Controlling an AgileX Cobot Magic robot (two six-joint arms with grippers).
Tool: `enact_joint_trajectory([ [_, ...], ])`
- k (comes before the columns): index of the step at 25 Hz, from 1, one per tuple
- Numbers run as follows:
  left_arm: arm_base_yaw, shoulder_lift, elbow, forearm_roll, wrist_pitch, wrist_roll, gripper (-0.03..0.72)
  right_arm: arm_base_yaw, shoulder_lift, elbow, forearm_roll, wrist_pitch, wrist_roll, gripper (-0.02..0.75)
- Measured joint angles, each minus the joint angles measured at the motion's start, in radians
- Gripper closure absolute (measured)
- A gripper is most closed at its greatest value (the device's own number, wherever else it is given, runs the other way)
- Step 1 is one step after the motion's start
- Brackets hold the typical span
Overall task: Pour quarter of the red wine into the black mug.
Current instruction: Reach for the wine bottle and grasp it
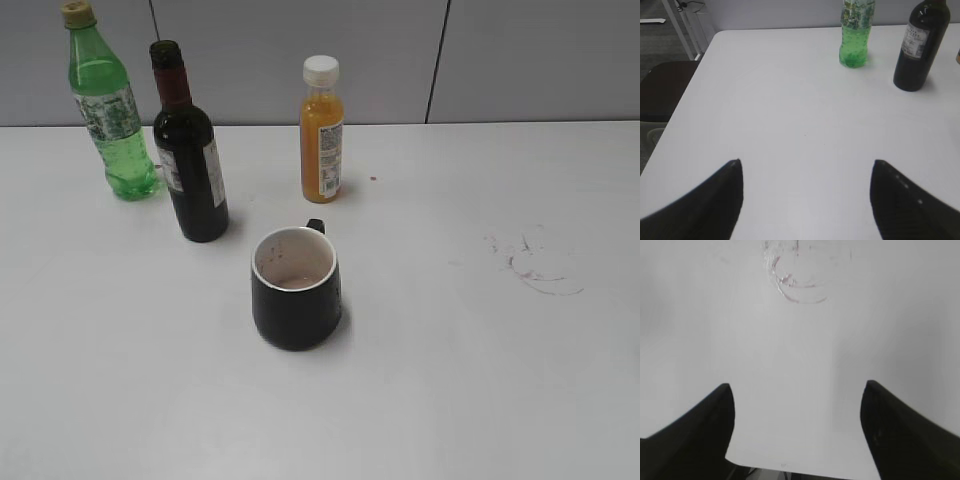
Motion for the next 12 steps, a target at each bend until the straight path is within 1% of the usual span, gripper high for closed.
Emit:
enact_joint_trajectory([
  [4, 0.000, 0.000, 0.000, 0.000, 0.000, 0.000, 0.099, 0.000, -0.209, 0.198, 0.000, -0.046, 0.000, 0.146],
  [6, 0.000, 0.000, 0.000, 0.000, 0.000, 0.000, 0.099, 0.000, -0.296, 0.272, 0.000, -0.072, 0.000, 0.147],
  [12, 0.000, 0.000, 0.000, 0.000, 0.000, 0.000, 0.099, 0.000, -0.547, 0.442, 0.000, -0.107, -0.002, 0.147],
])
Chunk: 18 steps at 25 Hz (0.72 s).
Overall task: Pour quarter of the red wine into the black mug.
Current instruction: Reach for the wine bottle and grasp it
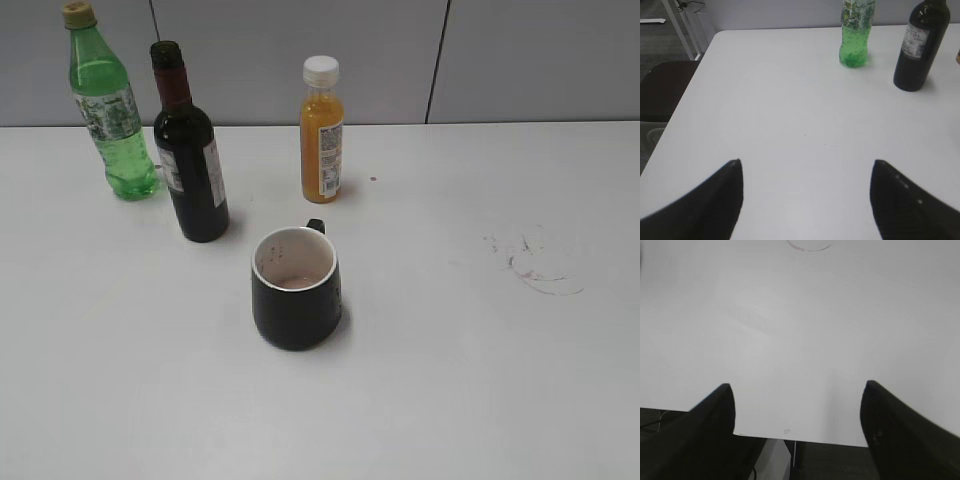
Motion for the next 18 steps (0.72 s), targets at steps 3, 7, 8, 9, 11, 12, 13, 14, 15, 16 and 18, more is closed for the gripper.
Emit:
enact_joint_trajectory([
  [3, 0.000, 0.000, 0.000, 0.000, 0.000, 0.000, 0.099, 0.000, -0.106, 0.076, 0.001, -0.015, 0.000, 0.147],
  [7, 0.000, 0.000, 0.000, 0.000, 0.000, 0.000, 0.099, 0.000, -0.247, 0.186, 0.001, -0.021, 0.000, 0.147],
  [8, 0.000, 0.000, 0.000, 0.000, 0.000, 0.000, 0.099, 0.000, -0.278, 0.213, 0.001, -0.024, 0.000, 0.147],
  [9, 0.000, 0.000, 0.000, 0.000, 0.000, 0.000, 0.099, 0.000, -0.316, 0.240, 0.001, -0.025, 0.000, 0.147],
  [11, 0.000, 0.000, 0.000, 0.000, 0.000, 0.000, 0.099, 0.000, -0.393, 0.280, 0.001, -0.027, 0.000, 0.147],
  [12, 0.000, 0.000, 0.000, 0.000, 0.000, 0.000, 0.099, 0.000, -0.425, 0.291, 0.000, -0.030, 0.000, 0.147],
  [13, 0.000, 0.000, 0.000, 0.000, 0.000, 0.000, 0.099, 0.000, -0.463, 0.295, 0.000, -0.038, 0.000, 0.147],
  [14, 0.000, 0.000, 0.000, 0.000, 0.000, 0.000, 0.099, 0.000, -0.501, 0.296, 0.000, -0.048, 0.000, 0.147],
  [15, 0.000, 0.000, 0.000, 0.000, 0.000, 0.000, 0.099, 0.000, -0.532, 0.297, 0.000, -0.055, 0.000, 0.147],
  [16, 0.000, 0.000, 0.000, 0.000, 0.000, 0.000, 0.099, 0.000, -0.567, 0.299, 0.000, -0.060, 0.000, 0.147],
  [18, 0.000, 0.000, 0.000, 0.000, 0.000, 0.000, 0.099, 0.000, -0.634, 0.300, 0.000, -0.066, 0.000, 0.147],
])
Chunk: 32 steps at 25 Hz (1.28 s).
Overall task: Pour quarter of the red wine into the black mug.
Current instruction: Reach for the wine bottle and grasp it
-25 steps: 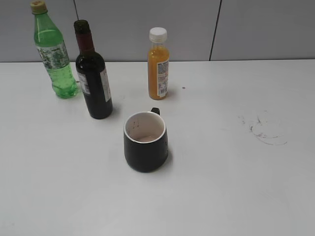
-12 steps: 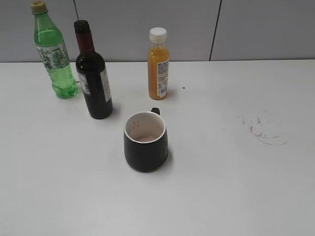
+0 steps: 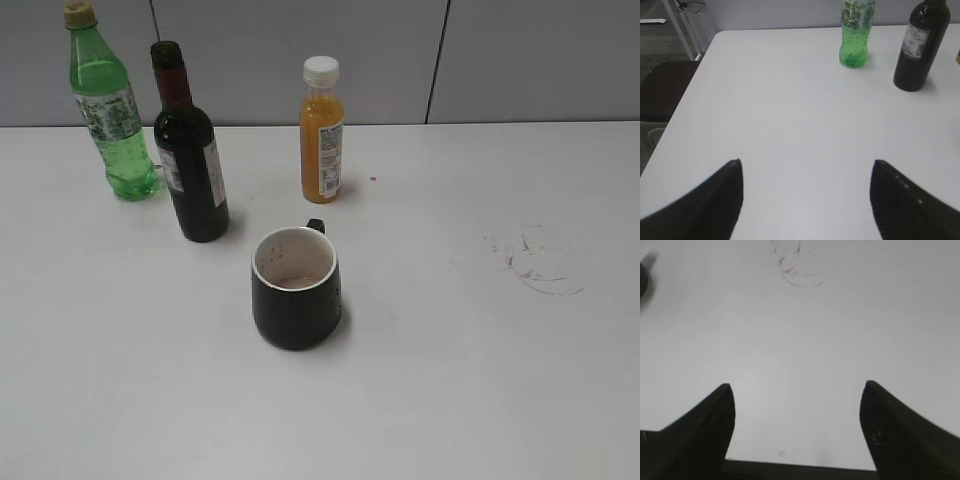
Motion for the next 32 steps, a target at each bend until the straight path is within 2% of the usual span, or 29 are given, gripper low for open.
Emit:
enact_joint_trajectory([
  [8, 0.000, 0.000, 0.000, 0.001, 0.000, 0.000, 0.099, 0.000, -0.204, 0.003, 0.000, 0.001, 0.000, 0.147],
  [16, 0.000, 0.000, 0.000, 0.001, -0.001, 0.000, 0.099, 0.013, -0.211, 0.013, 0.000, -0.022, -0.003, 0.150],
  [25, 0.000, 0.000, 0.000, 0.001, -0.001, 0.000, 0.099, 0.099, -0.211, 0.027, 0.000, -0.053, -0.004, 0.150],
  [32, 0.000, 0.000, 0.000, 0.001, -0.001, 0.000, 0.099, 0.104, -0.211, 0.027, 0.001, -0.053, -0.004, 0.152],
])
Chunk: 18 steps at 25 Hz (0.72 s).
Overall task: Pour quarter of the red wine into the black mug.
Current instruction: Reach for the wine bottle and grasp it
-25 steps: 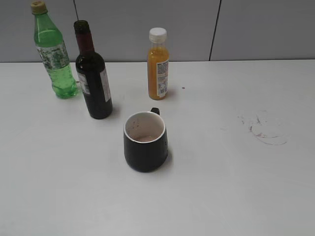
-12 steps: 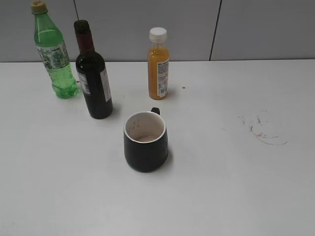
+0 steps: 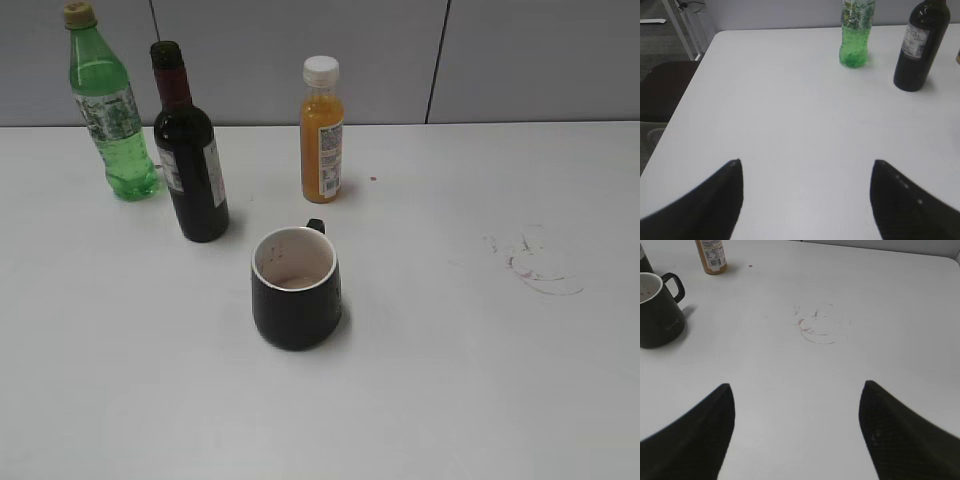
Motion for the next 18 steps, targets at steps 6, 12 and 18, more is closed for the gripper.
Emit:
enact_joint_trajectory([
  [6, 0.000, 0.000, 0.000, 0.000, 0.000, 0.000, 0.099, 0.000, 0.000, 0.000, 0.012, 0.000, 0.000, 0.152],
  [12, 0.000, 0.000, 0.000, 0.000, 0.000, 0.000, 0.099, 0.000, 0.000, 0.000, 0.028, 0.000, -0.001, 0.152],
  [18, 0.000, 0.000, 0.000, 0.000, 0.000, 0.000, 0.099, 0.000, 0.000, 0.000, 0.029, 0.000, -0.001, 0.152],
])
